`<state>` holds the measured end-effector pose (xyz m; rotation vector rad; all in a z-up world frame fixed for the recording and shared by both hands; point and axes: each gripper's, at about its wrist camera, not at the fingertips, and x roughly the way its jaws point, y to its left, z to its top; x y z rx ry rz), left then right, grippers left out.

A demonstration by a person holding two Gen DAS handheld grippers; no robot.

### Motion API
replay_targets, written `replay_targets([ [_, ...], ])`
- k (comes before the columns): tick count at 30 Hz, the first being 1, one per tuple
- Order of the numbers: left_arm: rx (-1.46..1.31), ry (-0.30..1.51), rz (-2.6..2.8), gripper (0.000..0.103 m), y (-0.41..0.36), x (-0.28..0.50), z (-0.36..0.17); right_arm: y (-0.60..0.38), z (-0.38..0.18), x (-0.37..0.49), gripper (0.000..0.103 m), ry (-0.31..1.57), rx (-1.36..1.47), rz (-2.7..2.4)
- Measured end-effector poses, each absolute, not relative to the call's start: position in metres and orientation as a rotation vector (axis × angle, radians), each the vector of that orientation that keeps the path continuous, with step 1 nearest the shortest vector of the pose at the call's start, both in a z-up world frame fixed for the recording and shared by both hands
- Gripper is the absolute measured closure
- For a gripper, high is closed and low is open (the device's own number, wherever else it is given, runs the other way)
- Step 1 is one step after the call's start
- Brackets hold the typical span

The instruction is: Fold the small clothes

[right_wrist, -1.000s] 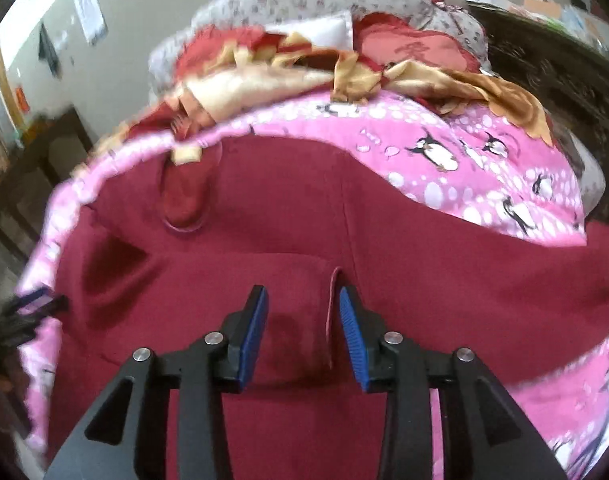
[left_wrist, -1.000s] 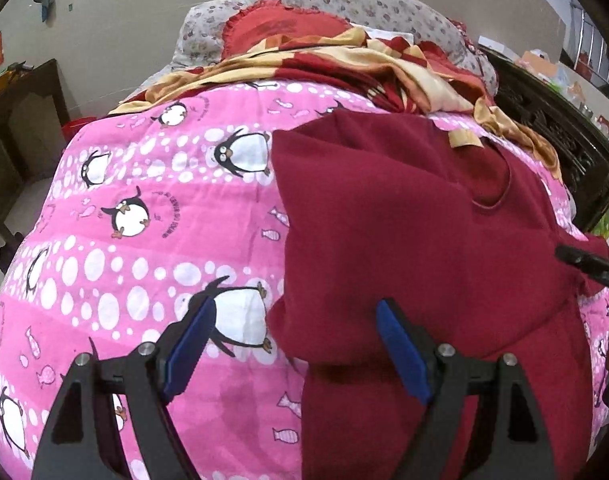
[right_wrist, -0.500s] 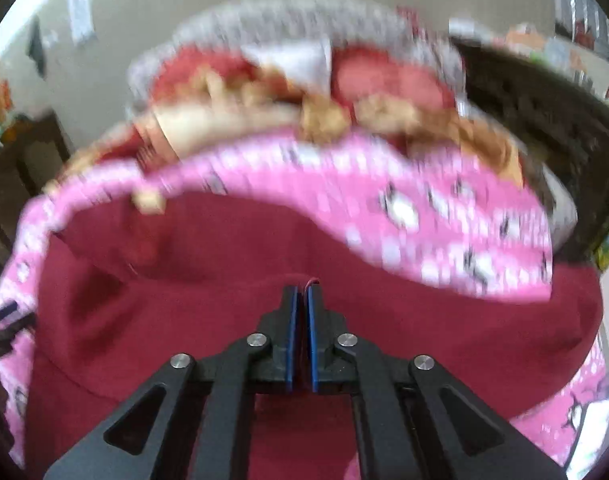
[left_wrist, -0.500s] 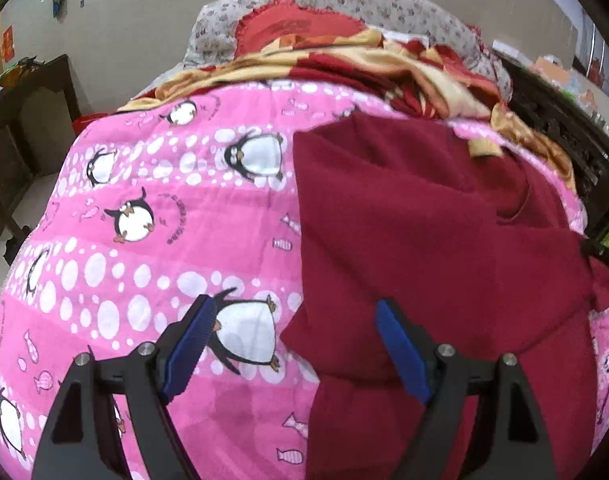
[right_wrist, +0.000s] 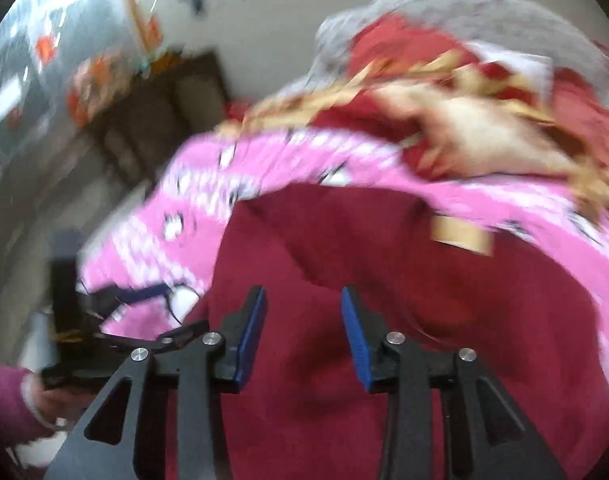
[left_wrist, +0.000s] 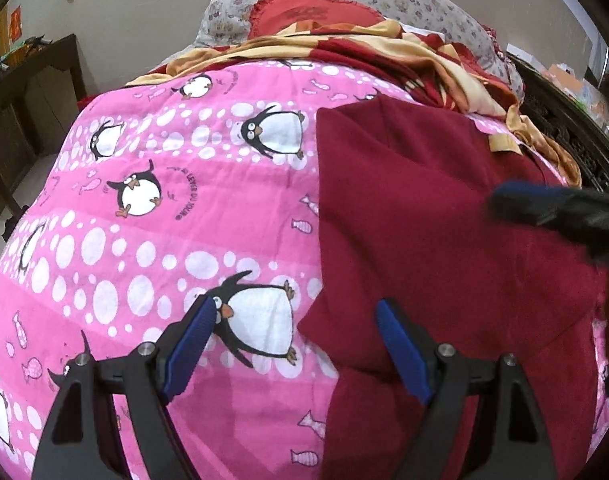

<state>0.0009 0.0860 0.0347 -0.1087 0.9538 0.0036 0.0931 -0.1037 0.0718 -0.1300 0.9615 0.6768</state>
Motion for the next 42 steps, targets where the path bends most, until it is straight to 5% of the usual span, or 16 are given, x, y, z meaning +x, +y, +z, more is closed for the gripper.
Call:
replay_targets([
  [2, -0.120, 0.962, -0.006, 0.017, 0.088, 0.002, 0.036, -0.089, 0.056, 0.105, 0.075, 1.018, -0.169, 0.695],
  [3, -0.126, 0.965, -0.010, 0.017, 0.090, 0.003, 0.038, -0.085, 0.055, 0.104, 0.096, 1.009, -0.200, 0.668],
  [8, -0.107, 0.912, 0.010, 0.017, 0.096, 0.006, 0.041, -0.088, 0.076, 0.109, 0.096, 0.824, -0.179, 0.583],
  [14, -0.107, 0.989, 0.005, 0.016, 0.100, 0.014, 0.037, -0.093, 0.056, 0.120, 0.094, 0.967, -0.109, 0.643],
  [19, -0.131, 0.928, -0.011, 0.016, 0.102, 0.008, 0.080, -0.162, 0.098, 0.081, 0.074, 0.903, -0.047, 0.524],
  [22, -0.108, 0.911, -0.037, 0.016, 0.092, 0.016, 0.091, -0.208, 0.106, 0.056, 0.074, 0.884, -0.114, 0.360],
  [32, -0.070, 0.921, 0.002, 0.015, 0.074, 0.029, 0.023, -0.304, 0.070, 0.031, 0.070, 0.855, 0.005, 0.175],
  [34, -0.067, 0.926, 0.019, 0.015, 0.072, 0.026, 0.026, -0.297, 0.066, 0.036, 0.071, 0.857, -0.033, 0.164],
  [36, -0.094, 0.942, 0.021, 0.016, 0.074, 0.023, 0.031, -0.293, 0.067, 0.035, 0.097, 0.874, -0.054, 0.125],
  [42, -0.102, 0.882, 0.037, 0.016, 0.073, 0.012, 0.048, -0.309, 0.089, 0.030, 0.098, 0.765, -0.003, 0.049],
])
